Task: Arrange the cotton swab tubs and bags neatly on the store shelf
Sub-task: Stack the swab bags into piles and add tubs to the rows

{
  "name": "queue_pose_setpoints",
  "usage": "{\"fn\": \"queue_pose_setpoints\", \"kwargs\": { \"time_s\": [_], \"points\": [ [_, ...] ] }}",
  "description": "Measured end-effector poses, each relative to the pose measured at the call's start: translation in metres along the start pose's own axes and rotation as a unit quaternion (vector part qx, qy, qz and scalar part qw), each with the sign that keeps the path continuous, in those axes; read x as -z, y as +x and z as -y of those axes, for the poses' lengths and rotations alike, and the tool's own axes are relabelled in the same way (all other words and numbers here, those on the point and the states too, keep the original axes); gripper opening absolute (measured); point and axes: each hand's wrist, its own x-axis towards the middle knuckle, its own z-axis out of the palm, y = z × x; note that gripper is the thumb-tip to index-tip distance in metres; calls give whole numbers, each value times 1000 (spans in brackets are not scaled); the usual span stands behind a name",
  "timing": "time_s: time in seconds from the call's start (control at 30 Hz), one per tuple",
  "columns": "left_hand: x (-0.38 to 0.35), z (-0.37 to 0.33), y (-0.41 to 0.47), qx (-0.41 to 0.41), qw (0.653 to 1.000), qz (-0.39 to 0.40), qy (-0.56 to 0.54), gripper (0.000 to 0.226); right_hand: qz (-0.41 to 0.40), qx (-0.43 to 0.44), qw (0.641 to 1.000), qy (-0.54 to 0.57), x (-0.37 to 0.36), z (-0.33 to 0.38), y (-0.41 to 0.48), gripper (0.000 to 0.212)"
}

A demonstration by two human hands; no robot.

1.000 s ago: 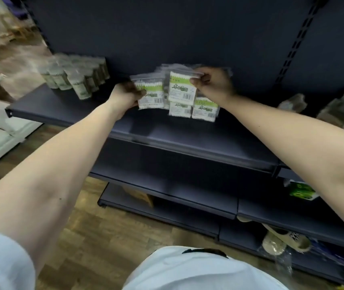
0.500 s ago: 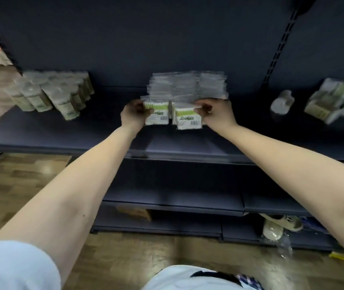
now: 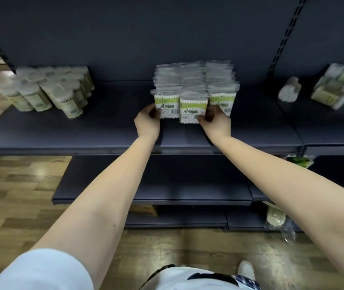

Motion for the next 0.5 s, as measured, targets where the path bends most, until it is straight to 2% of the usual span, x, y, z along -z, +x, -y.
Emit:
{"fn": "queue_pose_setpoints", "kwargs": {
  "time_s": [0.3,0.5],
  "points": [
    [-5,0,2,22,1000,-2,7,36,-42,5,999,9,-10,-4,-2,35],
    [-8,2,3,-15,999,14,50,34,-70,-3,997,32,-9,-4,-4,29]
  ]
}}
